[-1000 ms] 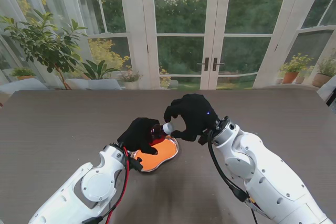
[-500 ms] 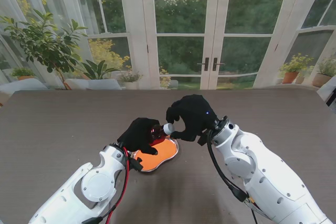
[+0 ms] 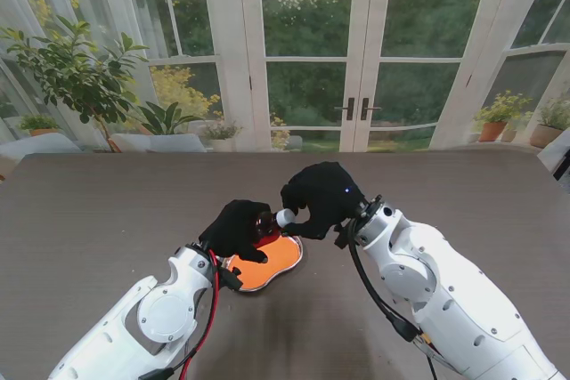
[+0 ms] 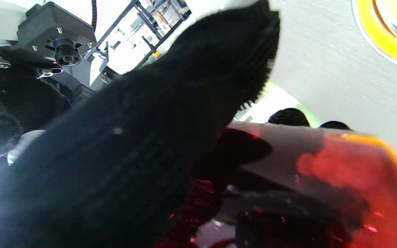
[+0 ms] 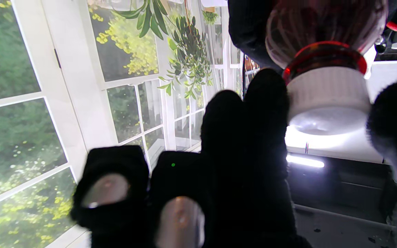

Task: Collect the cotton balls from the tray into a sample bottle

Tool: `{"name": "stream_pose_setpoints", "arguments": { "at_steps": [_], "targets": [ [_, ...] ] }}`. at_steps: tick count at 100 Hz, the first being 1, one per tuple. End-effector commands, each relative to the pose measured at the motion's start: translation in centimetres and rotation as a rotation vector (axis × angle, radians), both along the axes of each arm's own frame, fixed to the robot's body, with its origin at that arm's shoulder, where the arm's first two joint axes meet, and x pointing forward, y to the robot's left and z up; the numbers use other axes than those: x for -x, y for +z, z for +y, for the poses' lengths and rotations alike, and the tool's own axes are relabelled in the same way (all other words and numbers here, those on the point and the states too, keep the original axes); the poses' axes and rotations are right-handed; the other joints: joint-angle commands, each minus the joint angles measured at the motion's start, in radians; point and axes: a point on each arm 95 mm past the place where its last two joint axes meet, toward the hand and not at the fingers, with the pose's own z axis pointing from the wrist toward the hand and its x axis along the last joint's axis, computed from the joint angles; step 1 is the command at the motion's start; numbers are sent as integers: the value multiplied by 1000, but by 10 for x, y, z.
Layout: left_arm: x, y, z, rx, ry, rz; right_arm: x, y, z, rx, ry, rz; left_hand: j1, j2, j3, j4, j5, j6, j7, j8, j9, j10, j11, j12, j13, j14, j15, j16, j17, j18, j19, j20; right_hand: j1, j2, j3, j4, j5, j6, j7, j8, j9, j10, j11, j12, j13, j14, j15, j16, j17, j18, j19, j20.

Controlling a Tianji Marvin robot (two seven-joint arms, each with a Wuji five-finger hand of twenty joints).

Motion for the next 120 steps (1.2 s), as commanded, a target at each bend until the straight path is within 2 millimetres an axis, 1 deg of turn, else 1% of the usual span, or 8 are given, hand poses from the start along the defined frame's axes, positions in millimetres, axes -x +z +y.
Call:
{"name": "stream_pose_setpoints", "arguments": {
  "at_steps": [1,23,56,73,84,102,111,120],
  "targets": [
    [1,3,-4,2,-14,2,3,-2,4,20,6,17,93,1100,58,29,90,-75,275,57,75,23,101,42,108,51,442,64,85,26,581,60,-2,47,-11,40,52,31,60,31,102,34,62,10,-1,-57,78,22,38,45,86,-14],
    [1,3,-4,3,-15,2,3,-4,5,47,4,50,93,1101,58,29,90,-75,274,57,75,21,100,42,108,51,442,64,85,26,581,60,-23,228,-87,59,60,43,133,25,103,47,146,-7,-2,-35,104,32,50,56,97,-14],
    [1,4,-4,3,-16,2,3,-4,6,92,0,78,93,1100,58,29,91,-75,274,57,75,22,101,42,108,51,442,64,85,26,581,60,-65,637,-261,105,64,57,193,18,103,65,205,-15,-5,6,121,35,38,71,104,-10],
    [1,4,-3,3,-16,3,4,-3,4,116,-12,78,93,1100,58,29,90,-74,274,56,75,24,100,42,108,51,442,64,85,26,581,60,-130,781,-353,127,57,55,133,-23,101,61,171,-32,-5,20,97,22,6,72,91,-3],
    [2,3,-3,2,-15,4,4,0,1,126,-27,73,92,1101,58,29,91,-74,274,56,75,22,100,42,108,51,442,64,85,26,581,60,-169,850,-463,146,35,35,-15,-93,99,49,92,-43,-4,21,41,-3,-39,59,71,7],
    [2,3,-3,1,-15,7,5,6,-6,109,-44,46,93,1101,58,29,90,-74,274,56,74,23,100,43,108,51,442,64,85,26,581,60,-103,713,-495,139,-247,32,-250,-50,-40,25,-108,-11,-1,0,-143,-87,-124,-13,31,13],
    [2,3,-3,0,-16,8,7,8,-7,69,-18,36,93,1101,58,29,89,-74,274,56,75,23,101,43,108,51,442,64,85,26,581,60,-95,420,-230,89,-346,33,-252,5,-152,21,-114,2,0,-9,-223,-120,-155,-35,16,16],
    [3,3,-3,0,-16,7,8,11,-9,53,-7,-8,93,1100,58,29,90,-74,274,57,74,23,100,43,108,51,442,64,85,26,581,60,-100,222,-74,54,-387,13,-212,15,-206,3,-93,-13,1,-43,-267,-134,-158,-60,5,8]
  ]
}}
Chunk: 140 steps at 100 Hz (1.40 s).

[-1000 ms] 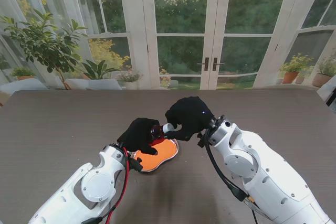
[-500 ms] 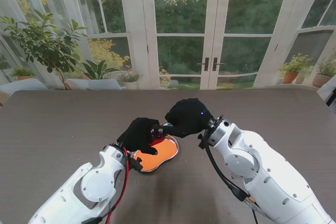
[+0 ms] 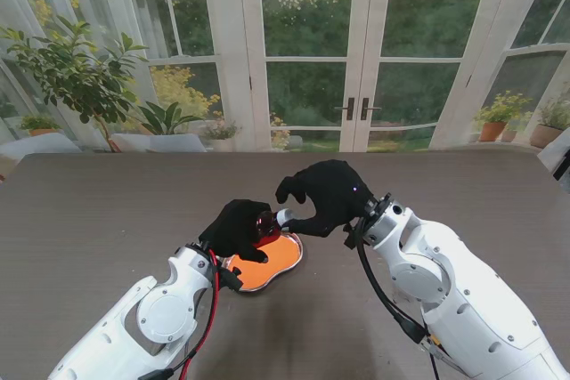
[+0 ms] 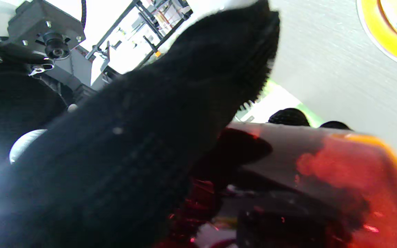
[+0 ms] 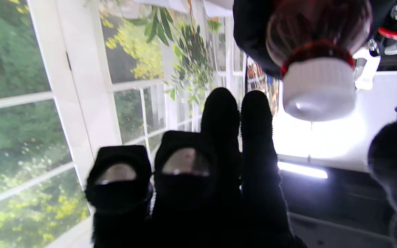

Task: Collect the cotton balls from the tray into a sample bottle

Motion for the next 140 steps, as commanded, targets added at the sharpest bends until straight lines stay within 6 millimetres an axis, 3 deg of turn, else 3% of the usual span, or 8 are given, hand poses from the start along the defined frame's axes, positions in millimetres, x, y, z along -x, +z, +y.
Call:
{"name": "stream_pose_setpoints", "arguments": {
  "at_steps": [1,25,49,63,73,84,111,140],
  "targets": [
    [1,1,-3,-3,-14,8,1,0,1,6,7,-23,93,1100,58,29,90,-74,274,57,74,23,100,43,108,51,442,64,85,26,581,60,-4,-128,100,-45,-42,-11,32,29,-46,-16,15,-3,15,-43,-22,-17,-10,-38,9,7],
    [2,0,-3,-4,-14,10,2,-1,1,-14,35,-58,93,1101,58,29,90,-74,274,57,75,24,101,43,108,51,442,64,85,26,581,60,104,-518,260,-77,21,-55,92,10,-55,-17,41,-25,16,-56,-18,-6,6,-31,3,1],
    [2,0,-3,-5,-14,11,2,-7,6,-34,43,-77,93,1101,58,29,90,-76,274,57,75,23,101,43,108,51,442,64,85,26,581,60,184,-577,286,-75,130,-64,116,7,25,-30,46,-28,17,-74,58,29,57,-19,20,-3],
    [2,0,-3,-5,-13,11,2,-8,8,-48,46,-71,93,1101,58,29,90,-74,274,57,75,22,101,43,108,51,442,64,85,26,581,60,205,-562,285,-71,211,-49,134,10,86,-33,52,-24,17,-67,111,50,79,-4,35,-4],
    [2,0,-3,-5,-13,11,2,-8,10,-54,45,-71,93,1101,58,29,90,-75,274,56,75,22,101,42,108,51,442,64,85,26,581,60,218,-550,266,-184,256,-35,196,-100,153,-35,51,-13,14,-68,165,72,104,8,52,-12],
    [2,0,-3,-4,-14,11,2,-8,11,-51,42,-62,93,1101,58,29,90,-75,274,56,75,22,101,42,108,51,442,64,85,26,581,60,205,-512,247,-212,298,-25,250,-151,211,-24,50,-6,14,-62,214,92,128,22,69,-10],
    [2,1,-3,-3,-13,9,2,-9,16,-19,23,-32,93,1101,57,29,90,-74,274,57,75,22,101,42,108,51,442,64,85,26,581,60,135,-362,192,-56,385,4,278,-25,264,-2,141,18,14,-70,306,132,181,48,105,-19],
    [2,1,-3,-1,-13,5,1,-10,21,21,1,19,93,1102,57,29,90,-75,274,57,75,24,101,42,108,51,442,64,85,26,581,60,75,-74,51,-34,407,21,386,47,268,20,297,13,12,-52,372,161,210,55,140,-18]
  ]
}}
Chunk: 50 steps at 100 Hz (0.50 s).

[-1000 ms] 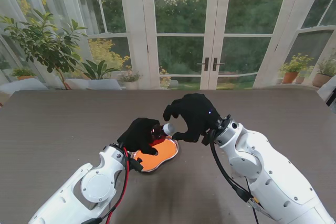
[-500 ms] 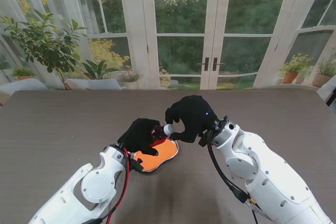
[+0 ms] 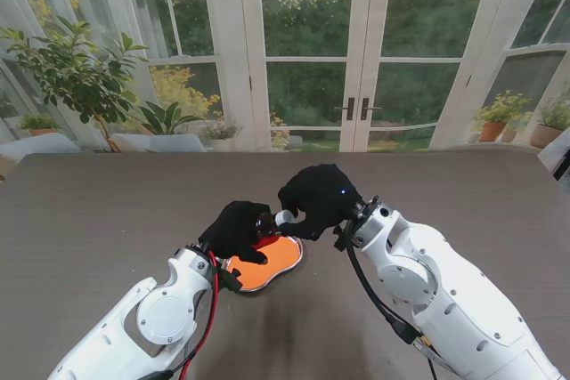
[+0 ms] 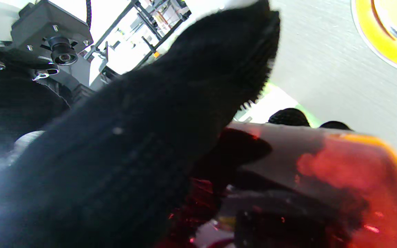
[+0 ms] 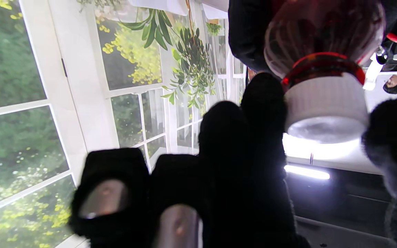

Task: Collect the cotton balls from the tray into a sample bottle

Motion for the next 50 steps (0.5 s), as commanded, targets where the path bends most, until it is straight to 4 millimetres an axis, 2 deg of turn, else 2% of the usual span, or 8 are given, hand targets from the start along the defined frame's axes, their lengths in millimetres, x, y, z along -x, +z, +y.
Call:
{"name": "stream_pose_setpoints", "arguments": {
  "at_steps": [1,22,28,39,50],
  "targets": [
    [0,3,-3,2,-16,0,3,-1,5,21,7,9,93,1101,57,29,90,-75,274,57,75,24,101,42,108,51,442,64,85,26,581,60,-3,76,-34,44,73,24,90,35,100,28,78,3,-2,-64,90,25,40,33,104,-7],
    [0,3,-3,3,-16,-1,2,-2,6,53,-6,23,93,1101,58,29,90,-75,274,57,75,23,101,42,108,51,442,64,85,26,581,60,-27,316,-172,84,87,42,209,47,103,57,196,3,-4,-28,136,41,46,48,138,-3],
    [0,3,-3,3,-17,0,2,-2,6,66,-20,13,93,1101,58,29,90,-75,274,57,75,22,101,43,108,51,442,64,85,26,581,60,-48,427,-226,102,87,44,224,41,102,61,208,-4,-5,-21,139,41,45,52,140,-4],
    [0,3,-3,3,-17,1,3,-1,4,82,-39,15,93,1100,58,29,90,-74,274,57,75,22,101,43,108,51,442,64,85,26,581,60,-100,578,-307,126,79,41,160,-4,101,55,160,-27,-5,-10,114,29,37,70,111,-13],
    [1,3,-4,3,-17,2,3,1,2,86,-53,12,93,1101,58,29,90,-76,274,57,75,21,101,43,108,51,442,64,85,26,581,60,-145,664,-346,142,68,22,69,-51,99,44,77,-45,-4,-3,60,2,-11,66,81,-2]
  ]
}}
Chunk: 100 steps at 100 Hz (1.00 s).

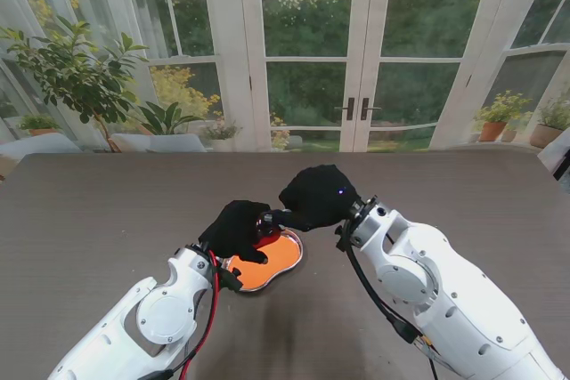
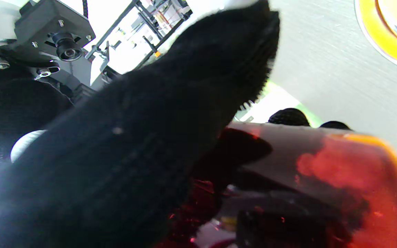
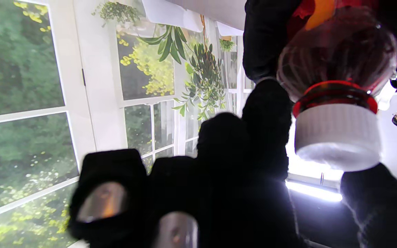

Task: Collect the cotton balls from the tray into a sample bottle

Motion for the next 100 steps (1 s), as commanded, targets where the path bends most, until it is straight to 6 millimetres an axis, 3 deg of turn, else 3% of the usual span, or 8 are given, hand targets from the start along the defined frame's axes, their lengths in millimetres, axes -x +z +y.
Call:
{"name": "stream_pose_setpoints", "arguments": {
  "at_steps": [1,11,17,26,45,65,76,100],
  "targets": [
    [1,1,-3,0,-15,5,3,0,0,7,-2,1,93,1100,58,29,91,-75,274,57,75,21,101,43,108,51,442,64,85,26,581,60,-51,67,-37,38,41,26,-38,-41,88,35,-22,-9,-4,-26,22,-18,-9,38,61,0],
    [1,1,-3,0,-15,7,4,2,-4,2,-9,-8,93,1101,58,29,90,-75,273,57,75,23,101,43,108,51,442,64,85,26,581,60,-51,61,-67,39,-1,15,-201,-92,85,26,-156,-28,-3,-22,-56,-56,-61,17,32,15],
    [1,1,-3,0,-15,7,4,3,-6,-3,-11,-20,93,1101,58,29,90,-75,273,56,75,22,101,43,108,51,442,64,85,26,581,60,-25,8,-80,34,-98,11,-312,-48,58,18,-269,0,-3,-25,-118,-86,-91,-6,14,22],
    [1,1,-3,0,-15,8,5,5,-9,-25,5,-34,93,1101,57,29,90,-74,273,56,74,23,100,43,108,51,442,64,85,26,581,60,33,-180,-19,8,-269,-2,-420,5,-74,2,-333,42,-1,-47,-229,-134,-133,-56,-7,22],
    [1,1,-3,-2,-16,10,5,8,-11,-91,77,-78,93,1101,57,29,90,-74,273,56,73,23,100,43,108,51,442,64,85,26,581,60,52,-653,368,-74,-376,-41,-365,33,-220,-18,-305,22,2,-91,-328,-168,-157,-98,-32,14],
    [1,1,-3,-3,-19,12,5,8,-11,-86,106,-93,93,1101,57,29,89,-75,273,56,74,22,101,43,108,51,442,64,85,26,581,60,144,-933,482,-97,-344,-88,-336,8,-245,-20,-288,0,3,-106,-340,-163,-159,-102,-37,11],
    [1,1,-3,-4,-19,14,4,5,-9,-96,104,-118,93,1101,58,29,89,-75,273,56,74,25,100,43,108,51,442,64,85,26,581,60,191,-1015,511,-101,-282,-101,-314,7,-205,-26,-278,-2,4,-121,-302,-143,-130,-89,-38,6],
    [1,1,-3,-7,-19,14,2,3,-6,-104,96,-132,93,1101,57,29,89,-76,274,56,74,19,101,43,108,51,442,64,85,26,581,60,252,-1032,514,-114,-170,-81,-297,-4,-141,-32,-278,3,3,-121,-234,-116,-93,-74,-20,5]
  ]
}}
